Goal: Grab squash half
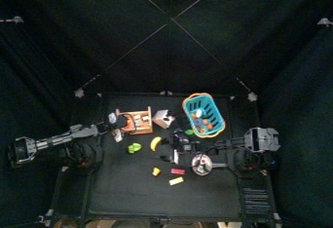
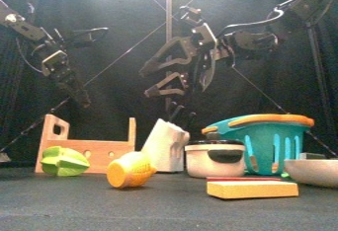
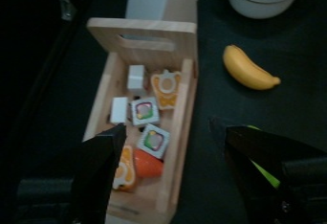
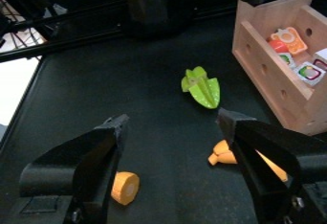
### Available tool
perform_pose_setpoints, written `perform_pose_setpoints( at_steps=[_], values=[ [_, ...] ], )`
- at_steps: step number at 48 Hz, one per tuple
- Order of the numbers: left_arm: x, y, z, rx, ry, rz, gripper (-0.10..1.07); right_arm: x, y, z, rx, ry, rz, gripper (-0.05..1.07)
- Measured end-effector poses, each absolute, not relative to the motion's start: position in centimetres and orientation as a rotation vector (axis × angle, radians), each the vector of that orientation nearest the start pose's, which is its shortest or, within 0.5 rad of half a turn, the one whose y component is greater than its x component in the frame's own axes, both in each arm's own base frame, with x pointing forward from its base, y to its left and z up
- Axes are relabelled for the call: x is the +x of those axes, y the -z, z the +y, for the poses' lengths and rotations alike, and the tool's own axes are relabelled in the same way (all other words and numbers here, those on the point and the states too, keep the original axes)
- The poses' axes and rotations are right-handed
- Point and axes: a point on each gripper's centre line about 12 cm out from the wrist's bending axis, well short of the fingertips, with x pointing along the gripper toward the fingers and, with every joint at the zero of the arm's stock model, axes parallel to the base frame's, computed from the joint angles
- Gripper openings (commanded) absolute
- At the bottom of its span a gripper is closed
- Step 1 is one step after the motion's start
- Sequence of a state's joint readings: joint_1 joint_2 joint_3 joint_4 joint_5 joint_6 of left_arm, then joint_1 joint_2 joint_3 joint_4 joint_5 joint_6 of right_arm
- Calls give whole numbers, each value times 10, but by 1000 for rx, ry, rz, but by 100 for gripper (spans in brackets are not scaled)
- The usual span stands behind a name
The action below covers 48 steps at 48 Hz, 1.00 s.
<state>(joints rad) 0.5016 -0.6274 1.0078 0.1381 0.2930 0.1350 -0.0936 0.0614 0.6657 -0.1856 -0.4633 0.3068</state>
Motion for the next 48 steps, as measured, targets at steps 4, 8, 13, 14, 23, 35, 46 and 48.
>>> perform_pose_setpoints(
  at_steps=[4,8,13,14,23,35,46,48],
  values=[
    [206,-217,130,85,-464,740,101,414,-191,-30,170,35,274,103],
    [202,-214,137,67,-493,760,101,414,-190,-30,180,44,284,103],
    [198,-207,141,36,-509,797,101,414,-188,-31,190,55,298,103],
    [198,-206,141,29,-509,805,101,413,-188,-32,191,58,301,103],
    [198,-190,148,11,-514,878,101,412,-187,-40,218,91,308,103],
    [204,-172,164,25,-510,973,101,408,-202,-54,228,127,268,103],
    [212,-161,177,10,-510,1043,101,407,-203,-61,235,145,263,103],
    [213,-159,178,7,-507,1056,101,407,-204,-61,234,144,263,103]
  ],
)
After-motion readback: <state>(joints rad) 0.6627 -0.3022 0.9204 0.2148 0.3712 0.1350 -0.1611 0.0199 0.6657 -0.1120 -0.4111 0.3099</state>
